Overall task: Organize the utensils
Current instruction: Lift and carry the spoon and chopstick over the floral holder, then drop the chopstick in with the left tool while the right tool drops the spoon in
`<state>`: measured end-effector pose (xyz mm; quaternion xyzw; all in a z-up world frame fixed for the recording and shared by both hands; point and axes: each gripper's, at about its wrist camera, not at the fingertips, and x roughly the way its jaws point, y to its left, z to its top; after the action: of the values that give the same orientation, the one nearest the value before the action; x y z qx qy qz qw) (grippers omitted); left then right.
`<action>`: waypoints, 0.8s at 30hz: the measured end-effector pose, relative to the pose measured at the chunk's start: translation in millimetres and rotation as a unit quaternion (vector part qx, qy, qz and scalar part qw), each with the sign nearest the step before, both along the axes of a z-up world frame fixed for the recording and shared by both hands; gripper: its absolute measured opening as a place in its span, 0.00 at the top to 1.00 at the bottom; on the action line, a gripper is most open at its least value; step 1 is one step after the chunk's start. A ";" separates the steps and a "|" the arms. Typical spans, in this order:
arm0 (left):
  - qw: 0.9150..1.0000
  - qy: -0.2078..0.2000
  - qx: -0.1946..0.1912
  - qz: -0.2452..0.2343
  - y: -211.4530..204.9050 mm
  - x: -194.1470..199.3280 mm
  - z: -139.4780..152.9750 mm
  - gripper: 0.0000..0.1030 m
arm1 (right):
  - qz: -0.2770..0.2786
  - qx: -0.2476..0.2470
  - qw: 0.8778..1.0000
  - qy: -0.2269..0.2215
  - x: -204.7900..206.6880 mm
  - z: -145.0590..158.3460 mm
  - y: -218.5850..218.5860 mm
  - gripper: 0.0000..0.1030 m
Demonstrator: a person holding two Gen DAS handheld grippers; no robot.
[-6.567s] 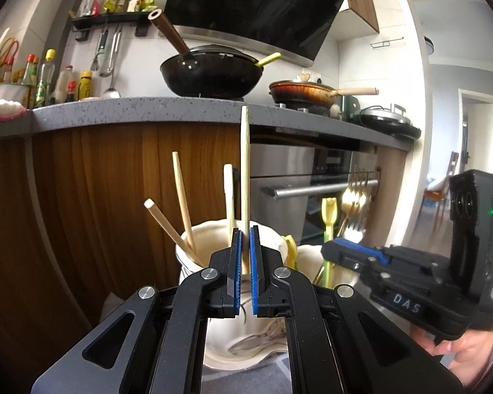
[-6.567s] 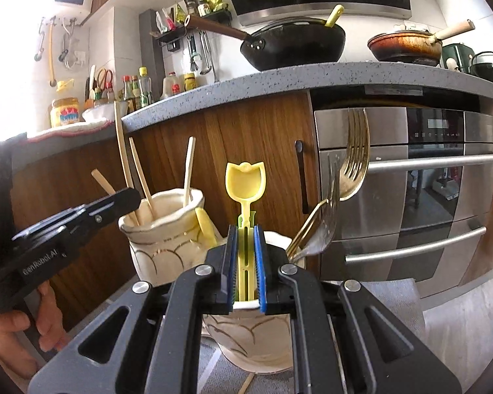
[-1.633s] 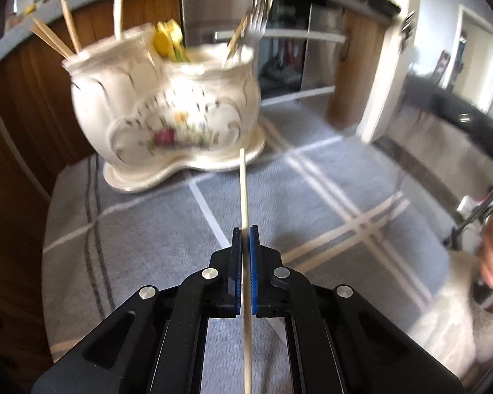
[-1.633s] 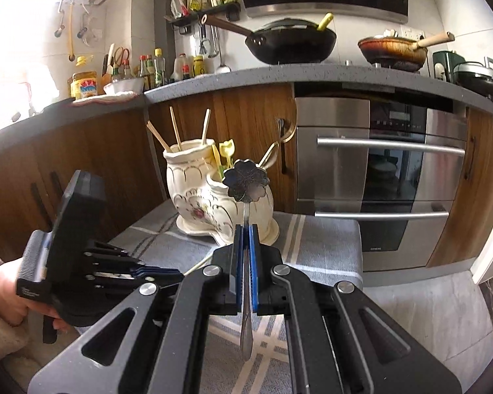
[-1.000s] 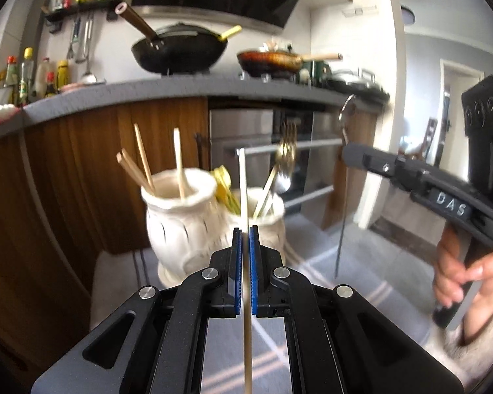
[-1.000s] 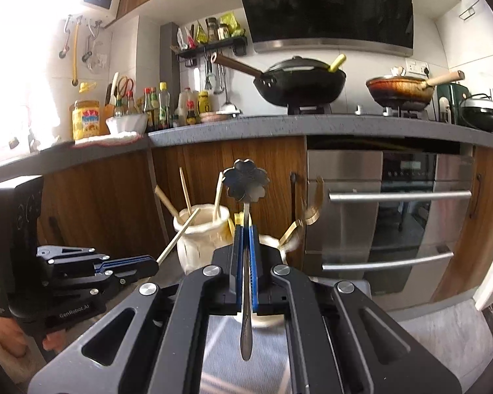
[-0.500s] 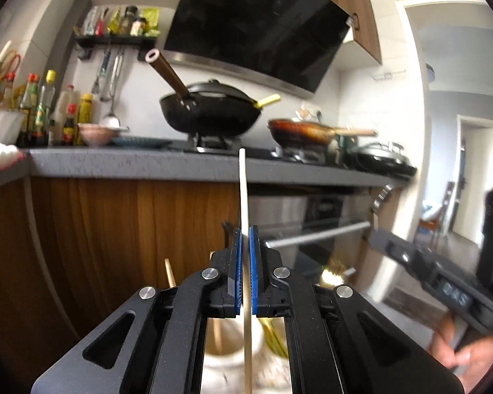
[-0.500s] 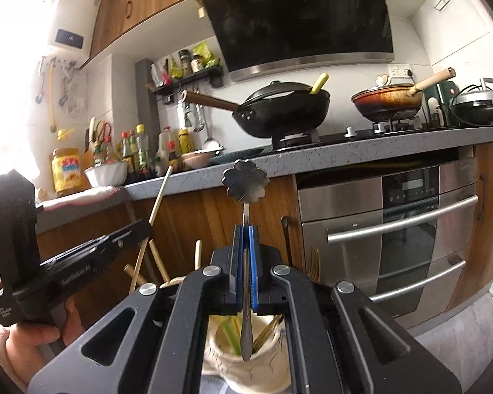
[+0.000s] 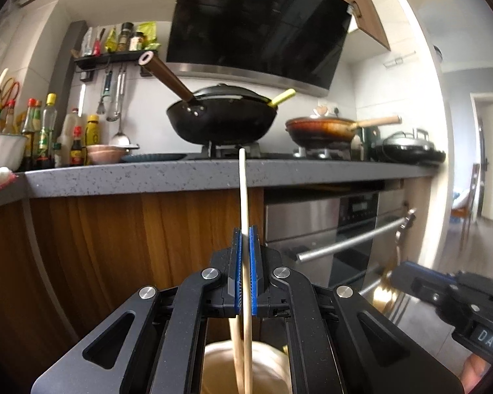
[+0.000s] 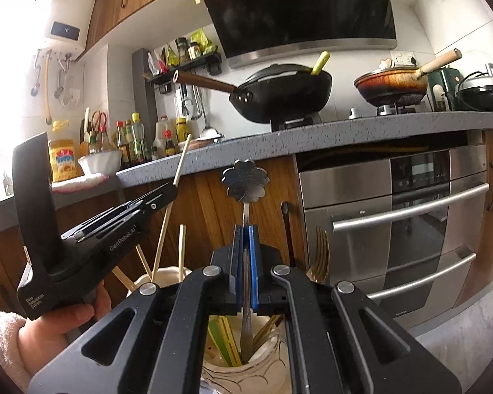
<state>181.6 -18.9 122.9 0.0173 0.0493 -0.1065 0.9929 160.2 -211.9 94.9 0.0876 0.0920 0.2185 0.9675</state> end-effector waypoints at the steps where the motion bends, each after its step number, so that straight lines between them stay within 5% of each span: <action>1: 1.000 0.001 0.001 -0.002 -0.6 -1.7 -1.5 0.95 | 0.002 -0.002 1.000 0.003 0.4 -1.5 -0.3 0.97; 8: 1.000 0.017 0.013 -0.015 -0.2 -32.7 -15.2 0.95 | 0.024 -0.012 0.999 0.036 3.4 -14.2 -1.3 0.97; 19: 0.994 0.113 -0.002 -0.012 10.4 -50.0 -52.5 0.95 | 0.038 -0.078 0.993 0.078 8.2 -35.6 19.0 0.97; 24: 0.993 0.116 -0.003 -0.021 12.9 -54.3 -56.2 0.94 | 0.037 -0.083 0.992 0.082 9.0 -37.0 21.1 0.97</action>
<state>127.3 -6.0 66.7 0.0027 0.1637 -0.1288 0.9781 169.2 -190.8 58.0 0.0207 0.1919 0.2377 0.9520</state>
